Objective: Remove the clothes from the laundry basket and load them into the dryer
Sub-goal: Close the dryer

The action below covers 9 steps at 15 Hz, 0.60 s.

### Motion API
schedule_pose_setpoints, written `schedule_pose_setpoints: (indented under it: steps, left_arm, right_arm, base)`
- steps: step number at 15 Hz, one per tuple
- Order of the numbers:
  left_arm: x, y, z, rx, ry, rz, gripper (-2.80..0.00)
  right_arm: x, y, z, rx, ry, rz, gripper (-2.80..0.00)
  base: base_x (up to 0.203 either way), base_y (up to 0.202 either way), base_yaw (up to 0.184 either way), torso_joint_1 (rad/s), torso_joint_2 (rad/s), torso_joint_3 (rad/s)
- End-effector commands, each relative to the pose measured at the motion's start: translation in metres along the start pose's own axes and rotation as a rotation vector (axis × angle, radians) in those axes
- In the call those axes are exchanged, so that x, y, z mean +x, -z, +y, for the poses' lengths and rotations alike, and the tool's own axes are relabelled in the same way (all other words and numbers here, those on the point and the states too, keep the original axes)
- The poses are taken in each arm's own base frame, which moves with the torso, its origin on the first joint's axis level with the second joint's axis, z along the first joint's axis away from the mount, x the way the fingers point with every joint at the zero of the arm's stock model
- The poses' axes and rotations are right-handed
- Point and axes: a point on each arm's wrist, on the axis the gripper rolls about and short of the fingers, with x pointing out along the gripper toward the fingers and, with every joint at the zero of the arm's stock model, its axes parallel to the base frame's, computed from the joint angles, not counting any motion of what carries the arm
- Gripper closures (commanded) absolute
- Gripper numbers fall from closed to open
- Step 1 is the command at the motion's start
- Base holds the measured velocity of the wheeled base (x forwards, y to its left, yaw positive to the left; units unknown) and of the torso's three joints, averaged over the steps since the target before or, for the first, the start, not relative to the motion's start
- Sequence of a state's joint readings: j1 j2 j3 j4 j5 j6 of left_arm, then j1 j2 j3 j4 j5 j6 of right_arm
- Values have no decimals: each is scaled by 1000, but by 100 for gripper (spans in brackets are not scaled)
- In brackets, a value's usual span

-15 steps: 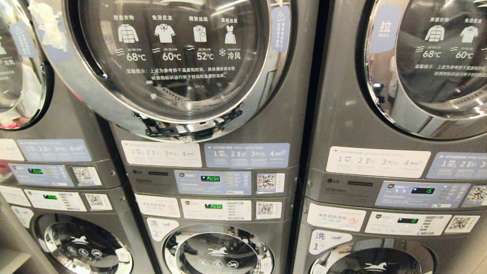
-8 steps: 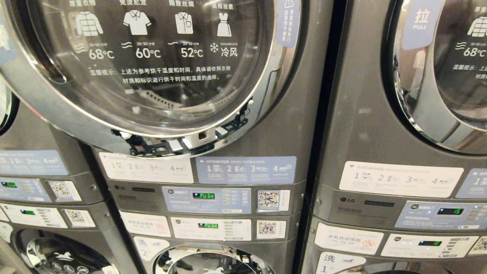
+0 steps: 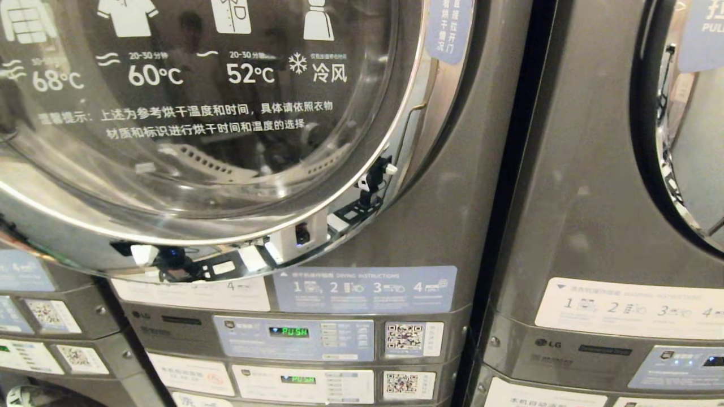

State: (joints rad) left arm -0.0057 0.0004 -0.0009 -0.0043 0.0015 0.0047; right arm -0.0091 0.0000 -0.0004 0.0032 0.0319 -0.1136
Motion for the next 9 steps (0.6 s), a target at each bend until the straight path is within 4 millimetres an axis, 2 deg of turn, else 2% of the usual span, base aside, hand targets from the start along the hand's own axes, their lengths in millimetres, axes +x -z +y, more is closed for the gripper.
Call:
schedule_pose_setpoints:
  steps: [1,2,6,7,9]
  left_arm:
    - [0,0,0,0,0,-1,0]
    - [0,0,0,-2,0,-1,0]
    - [0,0,0,12,4,-3,0]
    - [-1,-7,0,64,16,-36,0]
    - [-14,-43,-2,116,89,-195,0]
  right_arm:
    - [0,0,0,2,0,-1,0]
    - [0,0,0,2,0,0,0]
    - [0,0,0,-1,0,0,0]
    - [0,0,0,0,0,1,0]
    - [0,0,0,11,1,0,0]
  base:
    - [173,0,2,12,5,2]
    - [93,0,-2,14,14,4]
    - [0,0,0,-8,2,3]
    - [0,0,0,0,0,0]
    - [0,0,0,0,0,0]
